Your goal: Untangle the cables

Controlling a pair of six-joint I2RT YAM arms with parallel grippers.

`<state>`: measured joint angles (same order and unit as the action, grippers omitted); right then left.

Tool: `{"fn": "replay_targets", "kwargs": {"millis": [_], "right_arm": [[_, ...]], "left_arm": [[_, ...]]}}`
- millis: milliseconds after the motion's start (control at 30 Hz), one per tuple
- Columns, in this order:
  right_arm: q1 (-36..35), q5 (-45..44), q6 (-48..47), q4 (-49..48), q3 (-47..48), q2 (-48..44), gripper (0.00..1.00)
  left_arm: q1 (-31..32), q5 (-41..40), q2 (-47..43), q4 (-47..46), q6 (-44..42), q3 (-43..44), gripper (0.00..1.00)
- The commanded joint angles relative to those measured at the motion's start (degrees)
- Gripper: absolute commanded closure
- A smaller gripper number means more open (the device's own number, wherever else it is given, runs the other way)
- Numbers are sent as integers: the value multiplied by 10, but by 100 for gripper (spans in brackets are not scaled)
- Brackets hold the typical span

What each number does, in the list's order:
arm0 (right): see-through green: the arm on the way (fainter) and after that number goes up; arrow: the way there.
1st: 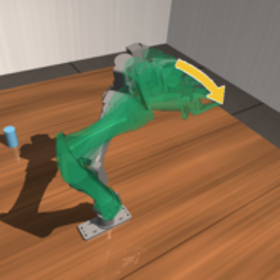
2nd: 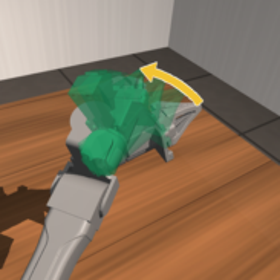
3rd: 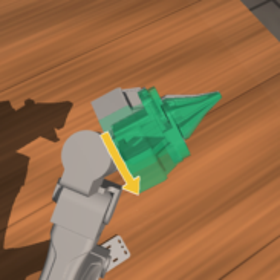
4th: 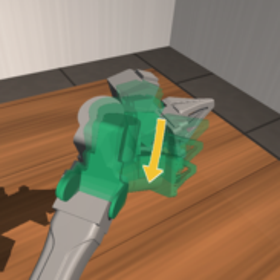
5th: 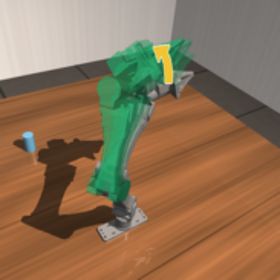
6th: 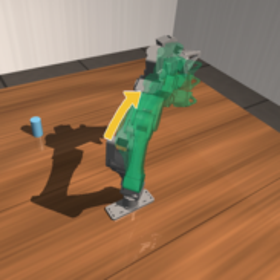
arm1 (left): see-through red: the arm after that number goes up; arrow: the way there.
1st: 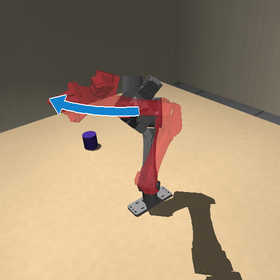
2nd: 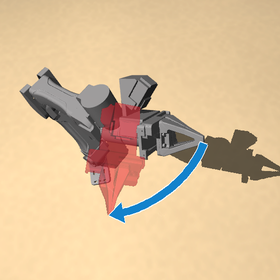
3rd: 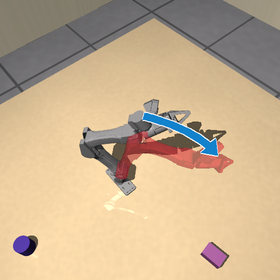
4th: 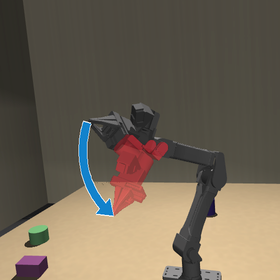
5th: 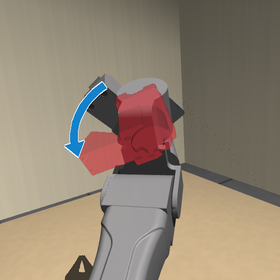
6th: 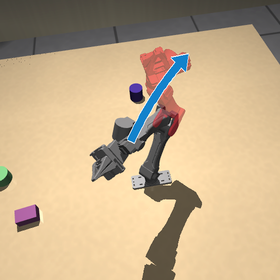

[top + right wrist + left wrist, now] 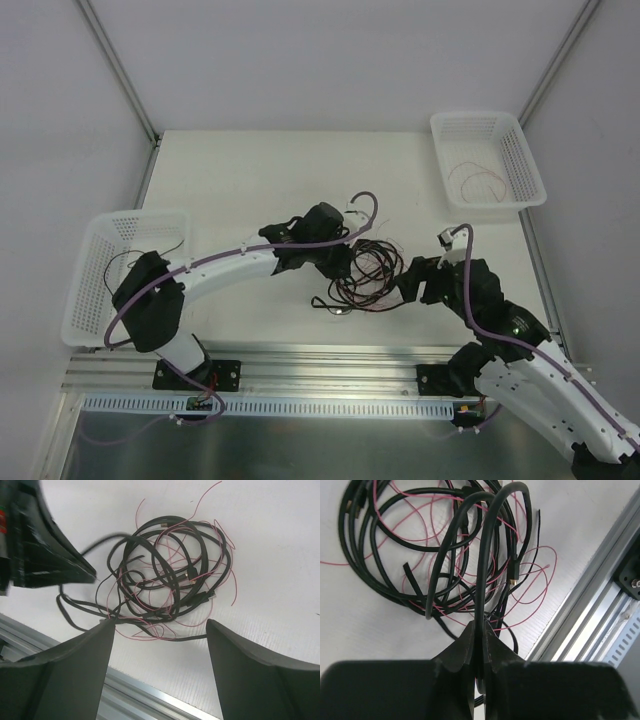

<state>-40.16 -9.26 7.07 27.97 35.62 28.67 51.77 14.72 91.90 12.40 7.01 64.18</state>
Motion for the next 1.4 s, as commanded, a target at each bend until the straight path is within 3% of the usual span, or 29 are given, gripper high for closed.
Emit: {"fn": "replay_targets", "kwargs": {"millis": [0, 233, 500, 633, 833, 1033, 1167, 1367], "right_arm": [[1, -32, 31, 2, -19, -13, 22], [1, -33, 69, -47, -48, -4, 23], [0, 9, 91, -108, -60, 30, 24], [0, 77, 105, -203, -67, 60, 25], [-1, 139, 136, -307, -65, 138, 26], [-18, 191, 118, -352, -29, 234, 27], [-58, 169, 131, -335, -16, 242, 28], [-155, 50, 186, -338, -41, 187, 33]], "left_arm": [[1, -79, -94, -2, 47, 54, 100], [0, -261, -217, 79, 171, 101, 100], [0, -243, -271, 104, 222, 89, 100], [0, -232, -264, 109, 231, 94, 100], [0, -235, -252, 126, 235, 114, 100], [0, -237, -252, 131, 246, 111, 100], [0, -268, -245, 134, 257, 93, 100], [0, -271, -227, 135, 274, 83, 100]]}}
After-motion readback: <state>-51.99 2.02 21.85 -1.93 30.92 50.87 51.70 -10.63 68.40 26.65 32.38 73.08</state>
